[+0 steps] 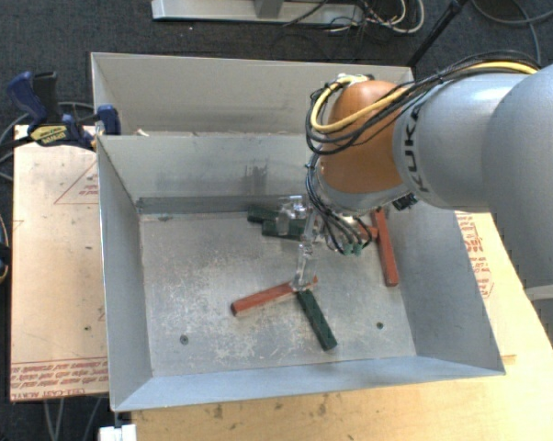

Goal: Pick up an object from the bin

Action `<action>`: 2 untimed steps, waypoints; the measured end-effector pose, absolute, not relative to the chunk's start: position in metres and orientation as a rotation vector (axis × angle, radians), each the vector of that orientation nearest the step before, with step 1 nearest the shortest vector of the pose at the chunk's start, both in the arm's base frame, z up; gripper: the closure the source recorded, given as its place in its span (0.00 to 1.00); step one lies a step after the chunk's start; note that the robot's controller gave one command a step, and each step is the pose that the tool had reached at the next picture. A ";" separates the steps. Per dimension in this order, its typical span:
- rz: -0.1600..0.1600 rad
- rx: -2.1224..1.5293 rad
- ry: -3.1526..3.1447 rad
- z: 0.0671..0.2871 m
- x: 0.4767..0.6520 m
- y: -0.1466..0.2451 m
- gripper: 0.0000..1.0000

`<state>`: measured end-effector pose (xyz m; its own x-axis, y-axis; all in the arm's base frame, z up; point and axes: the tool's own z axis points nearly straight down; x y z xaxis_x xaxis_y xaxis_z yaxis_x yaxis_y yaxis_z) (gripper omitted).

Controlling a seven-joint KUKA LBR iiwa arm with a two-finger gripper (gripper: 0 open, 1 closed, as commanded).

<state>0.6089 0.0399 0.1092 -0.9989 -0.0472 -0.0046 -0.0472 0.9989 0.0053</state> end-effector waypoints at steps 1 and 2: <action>0.003 -0.368 3.123 0.071 0.548 0.058 0.00; 0.001 -0.370 3.119 0.073 0.549 0.058 1.00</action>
Offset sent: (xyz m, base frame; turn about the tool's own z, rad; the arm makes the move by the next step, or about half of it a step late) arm -0.0600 0.0170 -0.0370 -0.1885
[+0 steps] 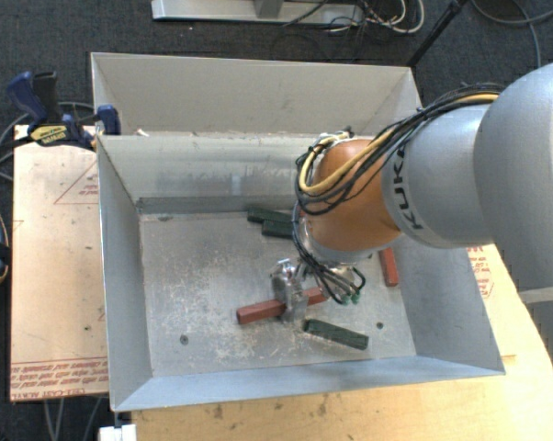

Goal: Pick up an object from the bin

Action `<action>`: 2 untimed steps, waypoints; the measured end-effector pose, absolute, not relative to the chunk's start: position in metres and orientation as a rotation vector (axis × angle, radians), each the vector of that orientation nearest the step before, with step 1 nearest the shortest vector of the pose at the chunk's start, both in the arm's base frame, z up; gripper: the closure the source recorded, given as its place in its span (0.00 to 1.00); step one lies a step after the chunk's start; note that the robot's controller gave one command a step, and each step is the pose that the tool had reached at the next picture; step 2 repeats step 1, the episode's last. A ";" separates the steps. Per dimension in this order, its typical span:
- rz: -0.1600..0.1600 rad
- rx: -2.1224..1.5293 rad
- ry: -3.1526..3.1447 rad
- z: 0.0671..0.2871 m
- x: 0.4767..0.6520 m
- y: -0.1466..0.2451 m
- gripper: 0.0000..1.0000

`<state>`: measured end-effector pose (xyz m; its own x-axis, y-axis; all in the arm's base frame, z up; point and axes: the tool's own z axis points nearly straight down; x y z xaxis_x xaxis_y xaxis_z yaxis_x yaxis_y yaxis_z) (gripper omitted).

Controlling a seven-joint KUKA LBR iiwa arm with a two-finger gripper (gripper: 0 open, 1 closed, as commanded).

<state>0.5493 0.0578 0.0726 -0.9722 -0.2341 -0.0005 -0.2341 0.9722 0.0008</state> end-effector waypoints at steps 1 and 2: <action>0.001 -0.399 3.104 0.257 0.554 0.068 1.00; 0.001 -0.399 3.104 0.257 0.554 0.068 1.00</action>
Offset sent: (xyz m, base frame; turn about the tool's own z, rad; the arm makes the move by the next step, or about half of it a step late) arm 0.0025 0.0100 0.1797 -0.0201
